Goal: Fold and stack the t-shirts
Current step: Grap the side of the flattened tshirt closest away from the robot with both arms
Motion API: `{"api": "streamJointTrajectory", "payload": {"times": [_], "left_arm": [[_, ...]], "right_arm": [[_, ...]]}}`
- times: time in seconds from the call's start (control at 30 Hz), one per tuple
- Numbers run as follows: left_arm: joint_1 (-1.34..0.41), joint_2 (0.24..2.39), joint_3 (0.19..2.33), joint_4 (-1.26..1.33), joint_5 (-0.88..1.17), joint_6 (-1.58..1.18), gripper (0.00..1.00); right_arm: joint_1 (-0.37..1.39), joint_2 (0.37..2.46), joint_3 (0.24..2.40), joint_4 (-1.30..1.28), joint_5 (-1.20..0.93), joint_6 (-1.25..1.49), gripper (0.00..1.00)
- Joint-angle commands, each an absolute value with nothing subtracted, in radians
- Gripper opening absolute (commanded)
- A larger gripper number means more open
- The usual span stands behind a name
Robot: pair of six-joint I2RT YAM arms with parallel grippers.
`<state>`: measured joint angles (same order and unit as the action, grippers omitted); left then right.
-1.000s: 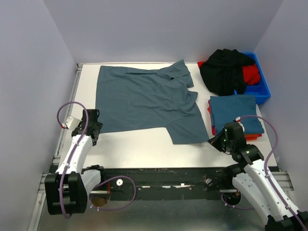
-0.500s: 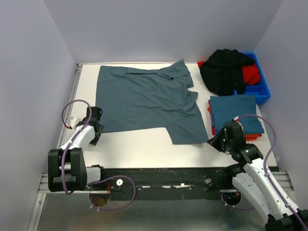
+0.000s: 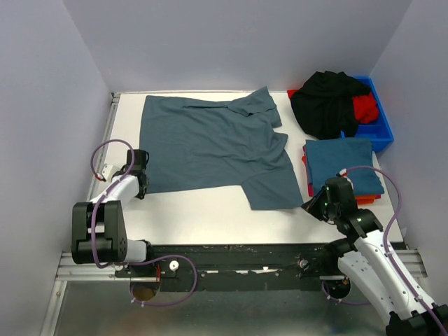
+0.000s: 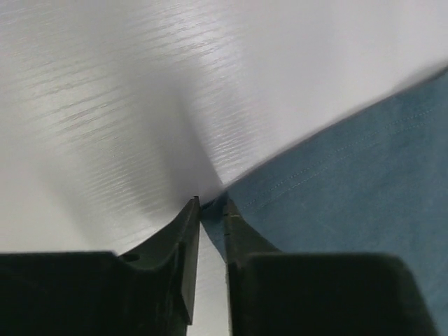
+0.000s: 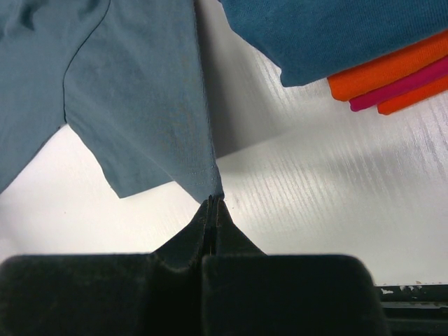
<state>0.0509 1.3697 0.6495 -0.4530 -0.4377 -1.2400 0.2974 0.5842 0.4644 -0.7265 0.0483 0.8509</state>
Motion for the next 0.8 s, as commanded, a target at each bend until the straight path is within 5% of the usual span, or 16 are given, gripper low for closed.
{"api": "streamJointTrajectory", "payload": {"times": [0.0, 0.13, 0.57, 0.6, 0.67, 0.77], "left_arm": [[0.054, 1.427, 0.624, -0.373, -0.359, -1.244, 0.15], [0.052, 1.427, 0.646, -0.413, -0.357, -1.229, 0.00], [0.074, 1.195, 0.635, -0.529, -0.460, -1.167, 0.00], [0.071, 1.183, 0.626, -0.520, -0.454, -1.163, 0.00], [0.074, 1.183, 0.608, -0.493, -0.425, -1.163, 0.00], [0.074, 1.225, 0.597, -0.469, -0.390, -1.169, 0.00]], "right_arm": [[0.295, 0.583, 0.488, -0.733, 0.055, 0.831, 0.01], [0.295, 0.580, 0.503, -0.758, 0.060, 0.827, 0.01], [0.295, 0.568, 0.569, -0.827, -0.067, 0.792, 0.01], [0.296, 0.569, 0.560, -0.803, -0.055, 0.782, 0.05], [0.296, 0.604, 0.543, -0.772, -0.008, 0.778, 0.35], [0.296, 0.693, 0.532, -0.756, 0.030, 0.823, 0.52]]}}
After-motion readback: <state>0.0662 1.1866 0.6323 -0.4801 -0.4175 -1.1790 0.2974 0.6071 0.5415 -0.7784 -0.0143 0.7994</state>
